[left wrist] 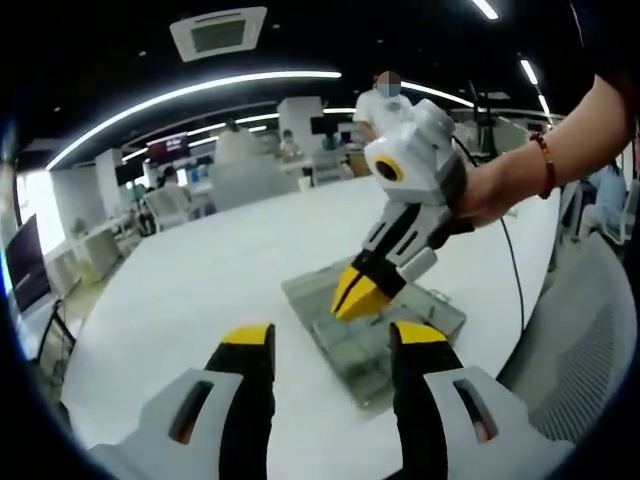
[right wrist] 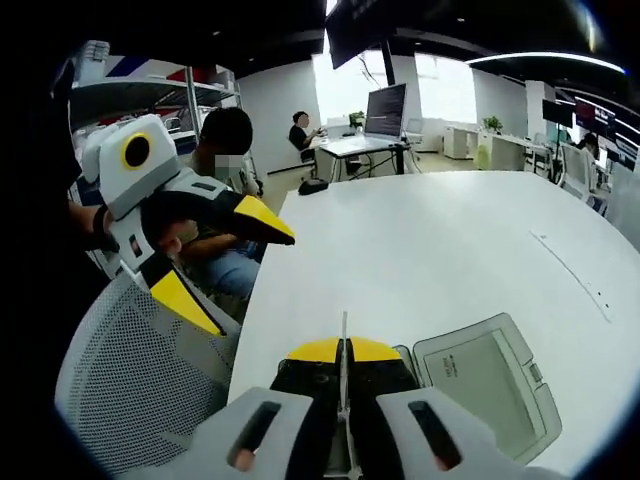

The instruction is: Insert the divider into the dual guide fixture by aligning both edges with the guide slots and pushing it downward to the bottom, including one-sided entry, uneven engagement, binding, and posture correction.

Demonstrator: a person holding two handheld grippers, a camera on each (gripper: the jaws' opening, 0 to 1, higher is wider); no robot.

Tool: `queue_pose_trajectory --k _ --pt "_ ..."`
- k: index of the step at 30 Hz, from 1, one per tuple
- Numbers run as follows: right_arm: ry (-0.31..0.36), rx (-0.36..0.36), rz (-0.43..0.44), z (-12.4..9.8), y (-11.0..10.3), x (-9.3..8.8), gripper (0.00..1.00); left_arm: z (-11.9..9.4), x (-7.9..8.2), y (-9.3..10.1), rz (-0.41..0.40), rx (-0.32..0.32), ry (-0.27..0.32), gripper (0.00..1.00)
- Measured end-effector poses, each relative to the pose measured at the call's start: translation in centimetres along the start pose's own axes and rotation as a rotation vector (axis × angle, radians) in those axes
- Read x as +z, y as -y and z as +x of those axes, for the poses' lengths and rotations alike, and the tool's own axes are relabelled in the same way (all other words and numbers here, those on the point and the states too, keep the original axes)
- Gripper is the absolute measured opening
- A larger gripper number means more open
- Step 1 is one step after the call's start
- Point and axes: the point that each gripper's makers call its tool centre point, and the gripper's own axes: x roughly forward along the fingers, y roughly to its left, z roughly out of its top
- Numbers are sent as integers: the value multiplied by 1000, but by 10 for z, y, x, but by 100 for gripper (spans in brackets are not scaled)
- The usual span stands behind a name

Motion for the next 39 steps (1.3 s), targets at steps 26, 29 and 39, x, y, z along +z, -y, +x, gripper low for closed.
queue_pose_trajectory --k 26,29,39 --pt "37 21 47 1 0 -3 0 1 -1 0 -7 1 -3 45" --pt "123 9 151 -3 2 15 0 4 -6 -1 -26 6 -30 45" --pt "168 -12 316 -15 4 31 0 34 -13 -1 -74 44 -94 52"
